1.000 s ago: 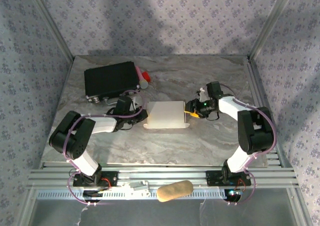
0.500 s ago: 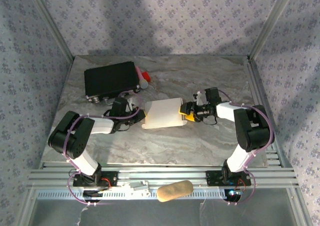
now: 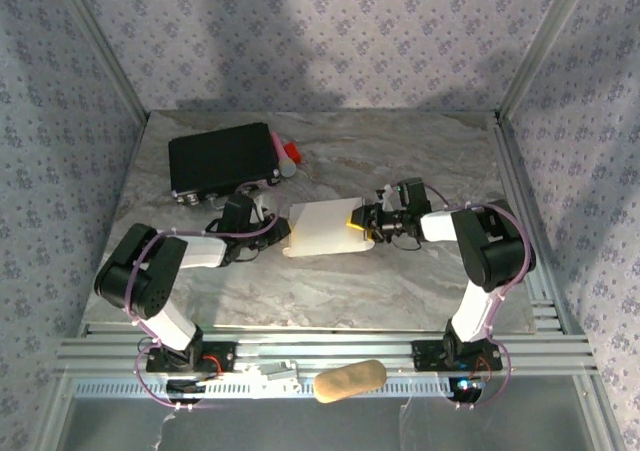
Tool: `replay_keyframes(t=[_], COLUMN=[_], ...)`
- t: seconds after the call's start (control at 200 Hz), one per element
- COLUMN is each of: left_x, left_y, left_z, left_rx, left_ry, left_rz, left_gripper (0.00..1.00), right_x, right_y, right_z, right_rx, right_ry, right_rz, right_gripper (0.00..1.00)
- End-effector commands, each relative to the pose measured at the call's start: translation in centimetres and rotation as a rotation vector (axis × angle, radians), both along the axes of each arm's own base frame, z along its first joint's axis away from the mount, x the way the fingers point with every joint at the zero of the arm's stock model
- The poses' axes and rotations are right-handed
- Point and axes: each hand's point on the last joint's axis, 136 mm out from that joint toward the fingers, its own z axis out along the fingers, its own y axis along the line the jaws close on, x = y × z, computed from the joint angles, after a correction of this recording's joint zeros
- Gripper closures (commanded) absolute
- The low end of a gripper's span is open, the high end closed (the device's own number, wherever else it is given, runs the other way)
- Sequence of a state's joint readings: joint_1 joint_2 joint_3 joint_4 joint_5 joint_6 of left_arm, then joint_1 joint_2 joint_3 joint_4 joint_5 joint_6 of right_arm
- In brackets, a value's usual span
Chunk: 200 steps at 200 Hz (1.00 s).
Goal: Fold the paper box
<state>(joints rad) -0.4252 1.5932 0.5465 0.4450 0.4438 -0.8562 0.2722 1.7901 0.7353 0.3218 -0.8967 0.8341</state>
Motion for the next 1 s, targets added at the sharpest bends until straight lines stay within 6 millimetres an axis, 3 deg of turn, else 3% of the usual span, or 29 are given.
replay_keyframes(t=[0.0, 0.18, 0.265, 0.335, 0.415, 0.505, 0.565, 0.635, 0.75, 0.894, 0.994], left_x=[-0.4, -0.1, 0.0, 0.0, -0.6, -3.1, -5.2, -6.9, -7.5, -6.2, -4.7], left_y=[1.3, 2.6, 3.4, 2.8, 1.8, -0.9, -3.1, -4.2, -4.5, -5.3, -6.1], left_z=[1.8, 5.1, 5.5, 6.8, 9.8, 13.9, 15.3, 15.2, 13.2, 10.2, 9.6], left_rx=[-0.003, -0.049, -0.064, -0.081, 0.043, 0.352, 0.503, 0.680, 0.983, 1.235, 1.320], left_ry=[-0.006, -0.025, 0.026, -0.002, -0.170, -0.503, -0.696, -0.828, -0.951, -1.027, -1.085], left_rz=[0.063, 0.189, 0.273, 0.263, 0.175, -0.047, -0.240, -0.407, -0.607, -0.750, -0.750], left_gripper=[0.63, 0.36, 0.33, 0.34, 0.38, 0.37, 0.37, 0.37, 0.37, 0.37, 0.36], right_x=[0.7, 1.3, 1.4, 1.4, 1.2, 1.1, 1.0, 0.5, 0.0, -0.4, -0.6], right_y=[-0.2, -0.7, -0.6, -0.4, -0.4, -0.8, -1.2, -1.8, -2.5, -2.8, -2.9], right_z=[0.7, 2.1, 2.6, 3.0, 3.2, 3.3, 3.5, 3.7, 4.1, 5.0, 5.3], right_rx=[0.073, 0.134, 0.162, 0.179, 0.187, 0.177, 0.164, 0.145, 0.126, 0.114, 0.109], right_ry=[0.077, 0.197, 0.306, 0.392, 0.483, 0.535, 0.557, 0.584, 0.597, 0.596, 0.597], right_rz=[-0.080, -0.164, -0.186, -0.194, -0.204, -0.211, -0.205, -0.196, -0.193, -0.184, -0.180], right_gripper=[0.60, 0.66, 0.69, 0.73, 0.73, 0.72, 0.72, 0.72, 0.73, 0.75, 0.75])
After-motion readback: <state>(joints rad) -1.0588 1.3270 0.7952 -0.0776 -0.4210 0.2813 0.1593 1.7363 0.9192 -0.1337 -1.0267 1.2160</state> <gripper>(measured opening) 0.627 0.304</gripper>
